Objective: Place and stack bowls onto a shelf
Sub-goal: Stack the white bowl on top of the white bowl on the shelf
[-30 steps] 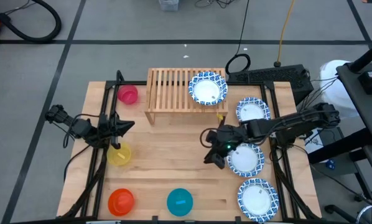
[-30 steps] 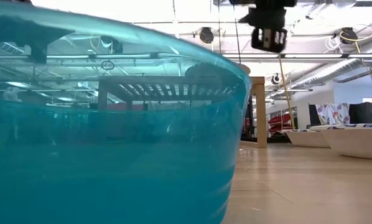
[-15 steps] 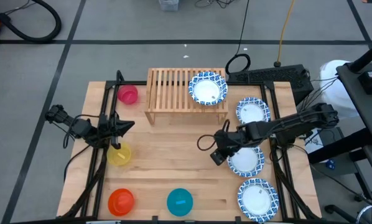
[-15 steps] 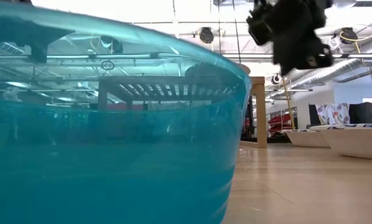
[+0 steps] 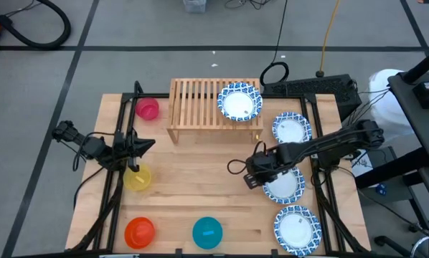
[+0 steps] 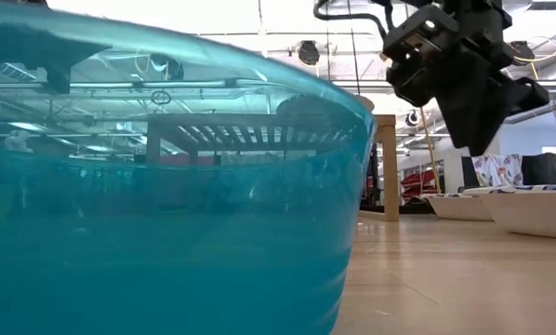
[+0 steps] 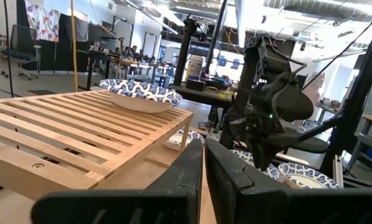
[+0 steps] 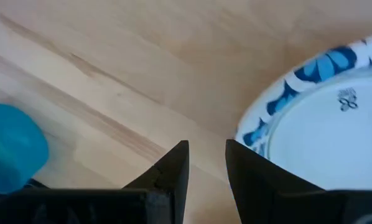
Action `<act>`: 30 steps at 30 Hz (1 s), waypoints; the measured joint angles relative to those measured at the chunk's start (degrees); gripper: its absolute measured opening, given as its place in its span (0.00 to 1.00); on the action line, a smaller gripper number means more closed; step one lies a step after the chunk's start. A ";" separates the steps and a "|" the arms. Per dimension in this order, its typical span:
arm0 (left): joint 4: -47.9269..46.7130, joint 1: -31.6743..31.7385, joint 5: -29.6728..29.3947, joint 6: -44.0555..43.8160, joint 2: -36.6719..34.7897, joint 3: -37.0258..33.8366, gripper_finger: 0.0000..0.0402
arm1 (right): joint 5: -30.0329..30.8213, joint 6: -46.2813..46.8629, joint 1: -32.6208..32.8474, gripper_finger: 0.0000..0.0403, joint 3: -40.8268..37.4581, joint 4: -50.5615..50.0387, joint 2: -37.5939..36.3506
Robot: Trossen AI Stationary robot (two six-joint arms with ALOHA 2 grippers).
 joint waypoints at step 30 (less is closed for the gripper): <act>0.04 0.00 0.00 0.56 0.00 0.00 0.06 | -1.30 -12.48 -0.20 0.24 0.00 -0.32 0.01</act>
